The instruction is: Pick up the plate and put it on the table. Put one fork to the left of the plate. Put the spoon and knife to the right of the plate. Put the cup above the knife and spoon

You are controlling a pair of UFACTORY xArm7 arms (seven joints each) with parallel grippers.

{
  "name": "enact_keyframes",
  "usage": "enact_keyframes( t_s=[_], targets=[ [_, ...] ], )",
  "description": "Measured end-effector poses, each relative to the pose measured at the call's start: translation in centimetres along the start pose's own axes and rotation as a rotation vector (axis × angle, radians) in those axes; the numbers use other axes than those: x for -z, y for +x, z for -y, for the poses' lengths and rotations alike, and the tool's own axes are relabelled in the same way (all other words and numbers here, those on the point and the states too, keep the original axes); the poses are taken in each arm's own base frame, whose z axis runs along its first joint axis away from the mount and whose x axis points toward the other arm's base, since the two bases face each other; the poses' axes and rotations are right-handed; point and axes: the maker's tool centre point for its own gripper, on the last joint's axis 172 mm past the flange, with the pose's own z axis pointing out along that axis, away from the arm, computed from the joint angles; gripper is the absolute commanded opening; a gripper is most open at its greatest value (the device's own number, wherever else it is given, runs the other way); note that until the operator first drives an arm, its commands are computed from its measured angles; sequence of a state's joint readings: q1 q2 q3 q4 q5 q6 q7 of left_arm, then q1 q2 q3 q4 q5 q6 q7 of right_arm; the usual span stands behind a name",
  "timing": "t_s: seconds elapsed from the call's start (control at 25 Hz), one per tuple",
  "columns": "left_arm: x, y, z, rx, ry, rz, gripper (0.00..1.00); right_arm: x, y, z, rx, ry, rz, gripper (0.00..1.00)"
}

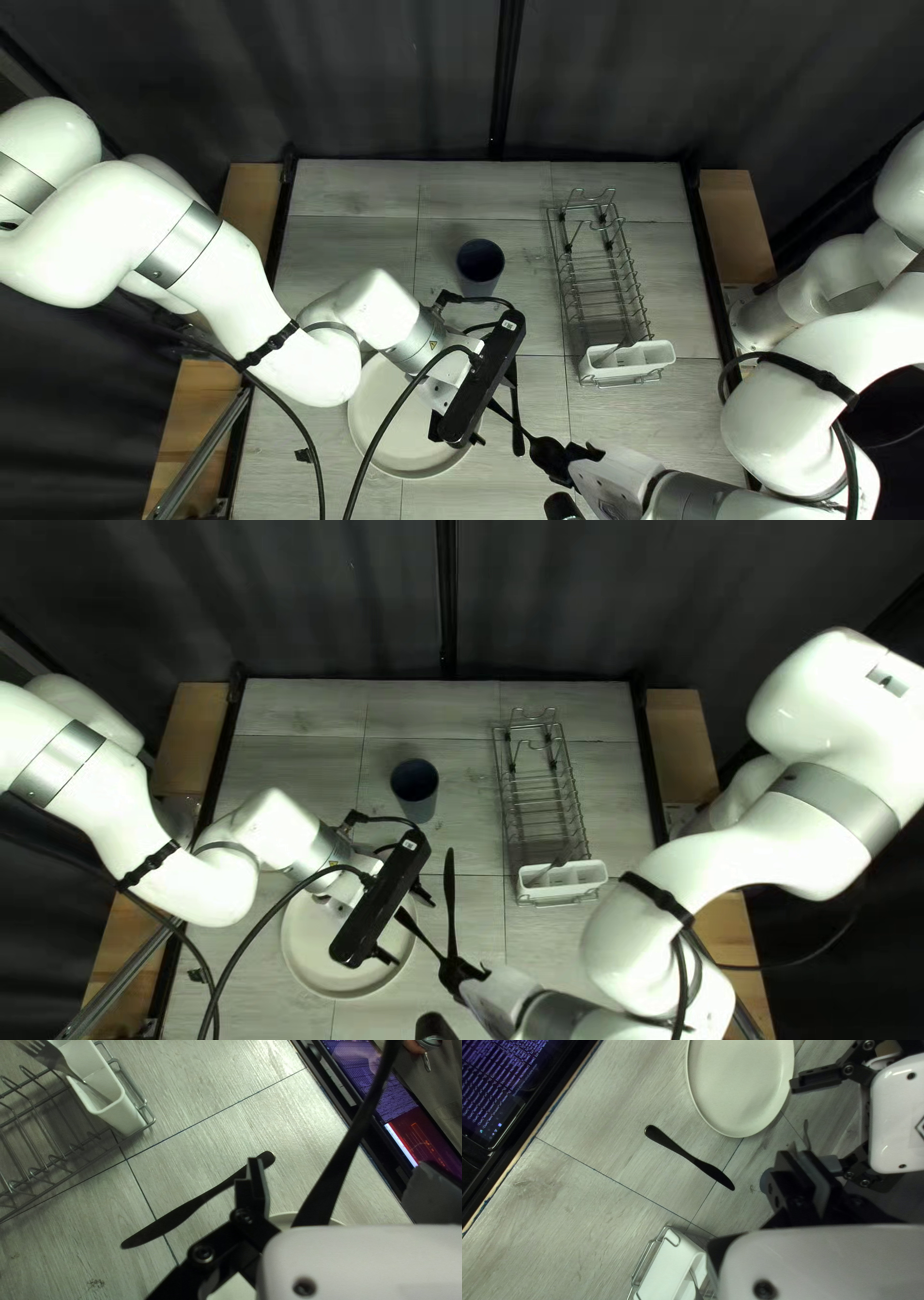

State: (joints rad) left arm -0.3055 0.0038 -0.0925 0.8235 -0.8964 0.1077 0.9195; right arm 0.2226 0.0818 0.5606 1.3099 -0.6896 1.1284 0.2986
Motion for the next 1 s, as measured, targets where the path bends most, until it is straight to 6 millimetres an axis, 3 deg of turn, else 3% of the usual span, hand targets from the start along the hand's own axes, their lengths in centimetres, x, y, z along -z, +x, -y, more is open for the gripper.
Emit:
enact_keyframes(
  t_s=[0.48, 0.52, 0.76, 1.0],
  targets=[
    [0.0, 0.0, 0.0, 0.0, 0.0, 0.0, 0.0, 0.0, 0.0, 0.0, 0.0, 0.0, 0.0, 0.0],
    [0.0, 0.0, 0.0, 0.0, 0.0, 0.0, 0.0, 0.0, 0.0, 0.0, 0.0, 0.0, 0.0, 1.0],
    [0.1, -0.5, 0.1, 0.003, 0.0, 0.0, 0.0, 0.0, 0.0, 0.0, 0.0, 0.0, 0.0, 1.0],
    [0.7, -3.7, 0.7, 0.074, 0.029, 0.009, 0.0, 0.0, 0.0, 0.0, 0.0, 0.0, 0.0, 1.0]
  ],
)
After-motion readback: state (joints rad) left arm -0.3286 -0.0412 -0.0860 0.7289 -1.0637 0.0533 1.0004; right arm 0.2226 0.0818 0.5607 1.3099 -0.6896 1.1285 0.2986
